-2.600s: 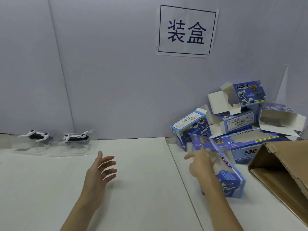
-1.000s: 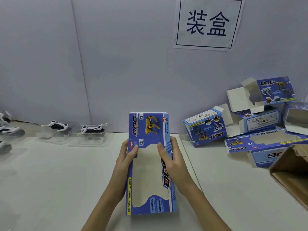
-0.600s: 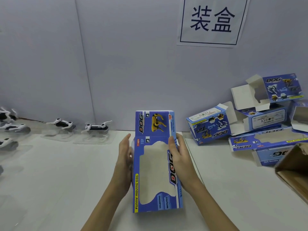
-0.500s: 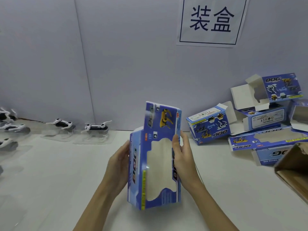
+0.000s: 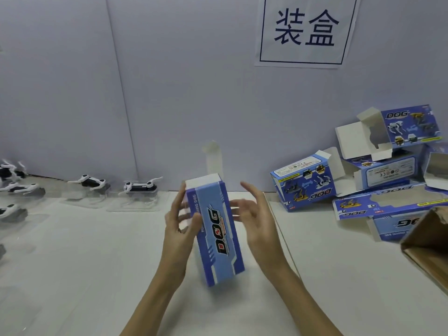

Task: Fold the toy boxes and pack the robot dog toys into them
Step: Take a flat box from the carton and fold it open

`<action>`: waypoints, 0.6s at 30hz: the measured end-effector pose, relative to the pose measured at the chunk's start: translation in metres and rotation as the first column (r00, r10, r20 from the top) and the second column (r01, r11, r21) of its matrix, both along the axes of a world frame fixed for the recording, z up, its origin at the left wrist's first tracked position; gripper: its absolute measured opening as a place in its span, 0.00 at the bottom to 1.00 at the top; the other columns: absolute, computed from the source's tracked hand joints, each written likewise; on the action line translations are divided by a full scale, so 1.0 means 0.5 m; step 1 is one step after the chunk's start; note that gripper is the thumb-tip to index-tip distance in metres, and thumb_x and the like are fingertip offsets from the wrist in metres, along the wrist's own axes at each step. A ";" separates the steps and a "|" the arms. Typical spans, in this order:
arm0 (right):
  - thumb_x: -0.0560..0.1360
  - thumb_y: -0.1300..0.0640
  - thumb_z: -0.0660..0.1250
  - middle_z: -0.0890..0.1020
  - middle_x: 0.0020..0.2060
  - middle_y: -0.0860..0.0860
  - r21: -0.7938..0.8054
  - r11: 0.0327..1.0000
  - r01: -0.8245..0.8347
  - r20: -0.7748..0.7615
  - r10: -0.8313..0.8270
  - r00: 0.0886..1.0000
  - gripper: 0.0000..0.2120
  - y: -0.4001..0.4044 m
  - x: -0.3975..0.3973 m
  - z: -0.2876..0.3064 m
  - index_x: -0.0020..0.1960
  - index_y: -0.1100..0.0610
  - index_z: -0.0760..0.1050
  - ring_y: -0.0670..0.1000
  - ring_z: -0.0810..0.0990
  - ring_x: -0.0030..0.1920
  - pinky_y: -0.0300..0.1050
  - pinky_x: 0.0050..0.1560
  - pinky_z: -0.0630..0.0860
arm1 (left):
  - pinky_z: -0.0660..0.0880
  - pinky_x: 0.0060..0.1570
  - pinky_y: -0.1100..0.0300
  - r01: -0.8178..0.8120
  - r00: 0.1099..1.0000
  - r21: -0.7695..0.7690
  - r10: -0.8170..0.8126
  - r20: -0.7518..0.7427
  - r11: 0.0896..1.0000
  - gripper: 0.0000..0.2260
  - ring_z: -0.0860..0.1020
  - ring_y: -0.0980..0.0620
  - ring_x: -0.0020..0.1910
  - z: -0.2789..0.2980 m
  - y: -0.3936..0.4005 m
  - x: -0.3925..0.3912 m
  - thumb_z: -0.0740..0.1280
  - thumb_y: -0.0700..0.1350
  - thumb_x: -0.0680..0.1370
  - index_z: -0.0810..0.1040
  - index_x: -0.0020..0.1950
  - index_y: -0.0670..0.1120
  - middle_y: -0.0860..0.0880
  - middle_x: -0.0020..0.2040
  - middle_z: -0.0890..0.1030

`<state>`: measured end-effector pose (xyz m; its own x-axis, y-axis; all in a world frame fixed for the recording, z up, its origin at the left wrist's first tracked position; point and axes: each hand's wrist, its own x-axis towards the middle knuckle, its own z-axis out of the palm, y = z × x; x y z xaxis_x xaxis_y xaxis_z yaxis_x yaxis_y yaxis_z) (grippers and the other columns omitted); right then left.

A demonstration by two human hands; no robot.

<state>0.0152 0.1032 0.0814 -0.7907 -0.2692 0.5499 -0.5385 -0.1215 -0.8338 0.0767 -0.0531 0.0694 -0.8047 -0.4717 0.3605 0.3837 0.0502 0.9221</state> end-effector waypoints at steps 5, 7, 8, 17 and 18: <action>0.75 0.41 0.76 0.70 0.72 0.34 0.168 0.985 -0.039 -0.153 0.065 0.986 0.47 -0.022 0.024 -0.014 0.82 0.32 0.48 0.41 0.75 0.70 0.40 0.59 0.81 | 0.76 0.59 0.67 -0.221 0.967 -0.231 0.183 -0.175 0.948 0.26 0.75 0.58 0.64 -0.017 -0.005 -0.010 0.62 0.69 0.80 0.66 0.77 0.66 0.54 0.63 0.70; 0.77 0.48 0.75 0.67 0.73 0.35 0.125 0.992 -0.032 -0.160 0.052 0.986 0.44 -0.019 0.020 -0.011 0.82 0.33 0.50 0.42 0.76 0.69 0.44 0.57 0.83 | 0.78 0.55 0.63 -0.263 0.956 -0.211 0.225 -0.187 0.942 0.29 0.77 0.56 0.59 -0.017 0.000 -0.012 0.69 0.58 0.80 0.64 0.79 0.63 0.57 0.60 0.74; 0.79 0.51 0.74 0.68 0.74 0.39 0.084 0.995 -0.057 -0.132 0.068 0.989 0.41 -0.015 0.016 -0.009 0.81 0.34 0.54 0.45 0.77 0.69 0.48 0.57 0.84 | 0.80 0.53 0.60 -0.240 0.962 -0.148 0.215 -0.167 0.959 0.31 0.79 0.54 0.56 -0.012 -0.001 -0.009 0.72 0.56 0.77 0.65 0.78 0.64 0.59 0.58 0.76; 0.77 0.49 0.72 0.84 0.52 0.43 -0.168 0.984 -0.058 0.087 0.073 0.993 0.13 0.009 0.005 0.013 0.57 0.54 0.77 0.51 0.86 0.55 0.49 0.46 0.85 | 0.84 0.45 0.41 0.163 0.979 0.022 -0.159 -0.130 0.986 0.24 0.84 0.38 0.60 0.004 -0.011 0.004 0.73 0.59 0.77 0.69 0.67 0.55 0.51 0.69 0.77; 0.76 0.47 0.72 0.83 0.56 0.40 -0.153 0.988 -0.018 0.077 0.030 0.997 0.14 0.011 0.001 0.014 0.56 0.53 0.79 0.49 0.84 0.60 0.52 0.52 0.84 | 0.84 0.45 0.38 0.183 0.973 0.028 -0.177 -0.149 0.983 0.24 0.83 0.37 0.60 0.006 -0.010 0.005 0.73 0.58 0.77 0.68 0.68 0.53 0.50 0.70 0.77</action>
<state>0.0156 0.1086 0.0885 -0.8277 -0.2067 0.5217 -0.4669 -0.2622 -0.8446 0.0790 -0.0583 0.0726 -0.8181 -0.3404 0.4635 0.5132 -0.0686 0.8555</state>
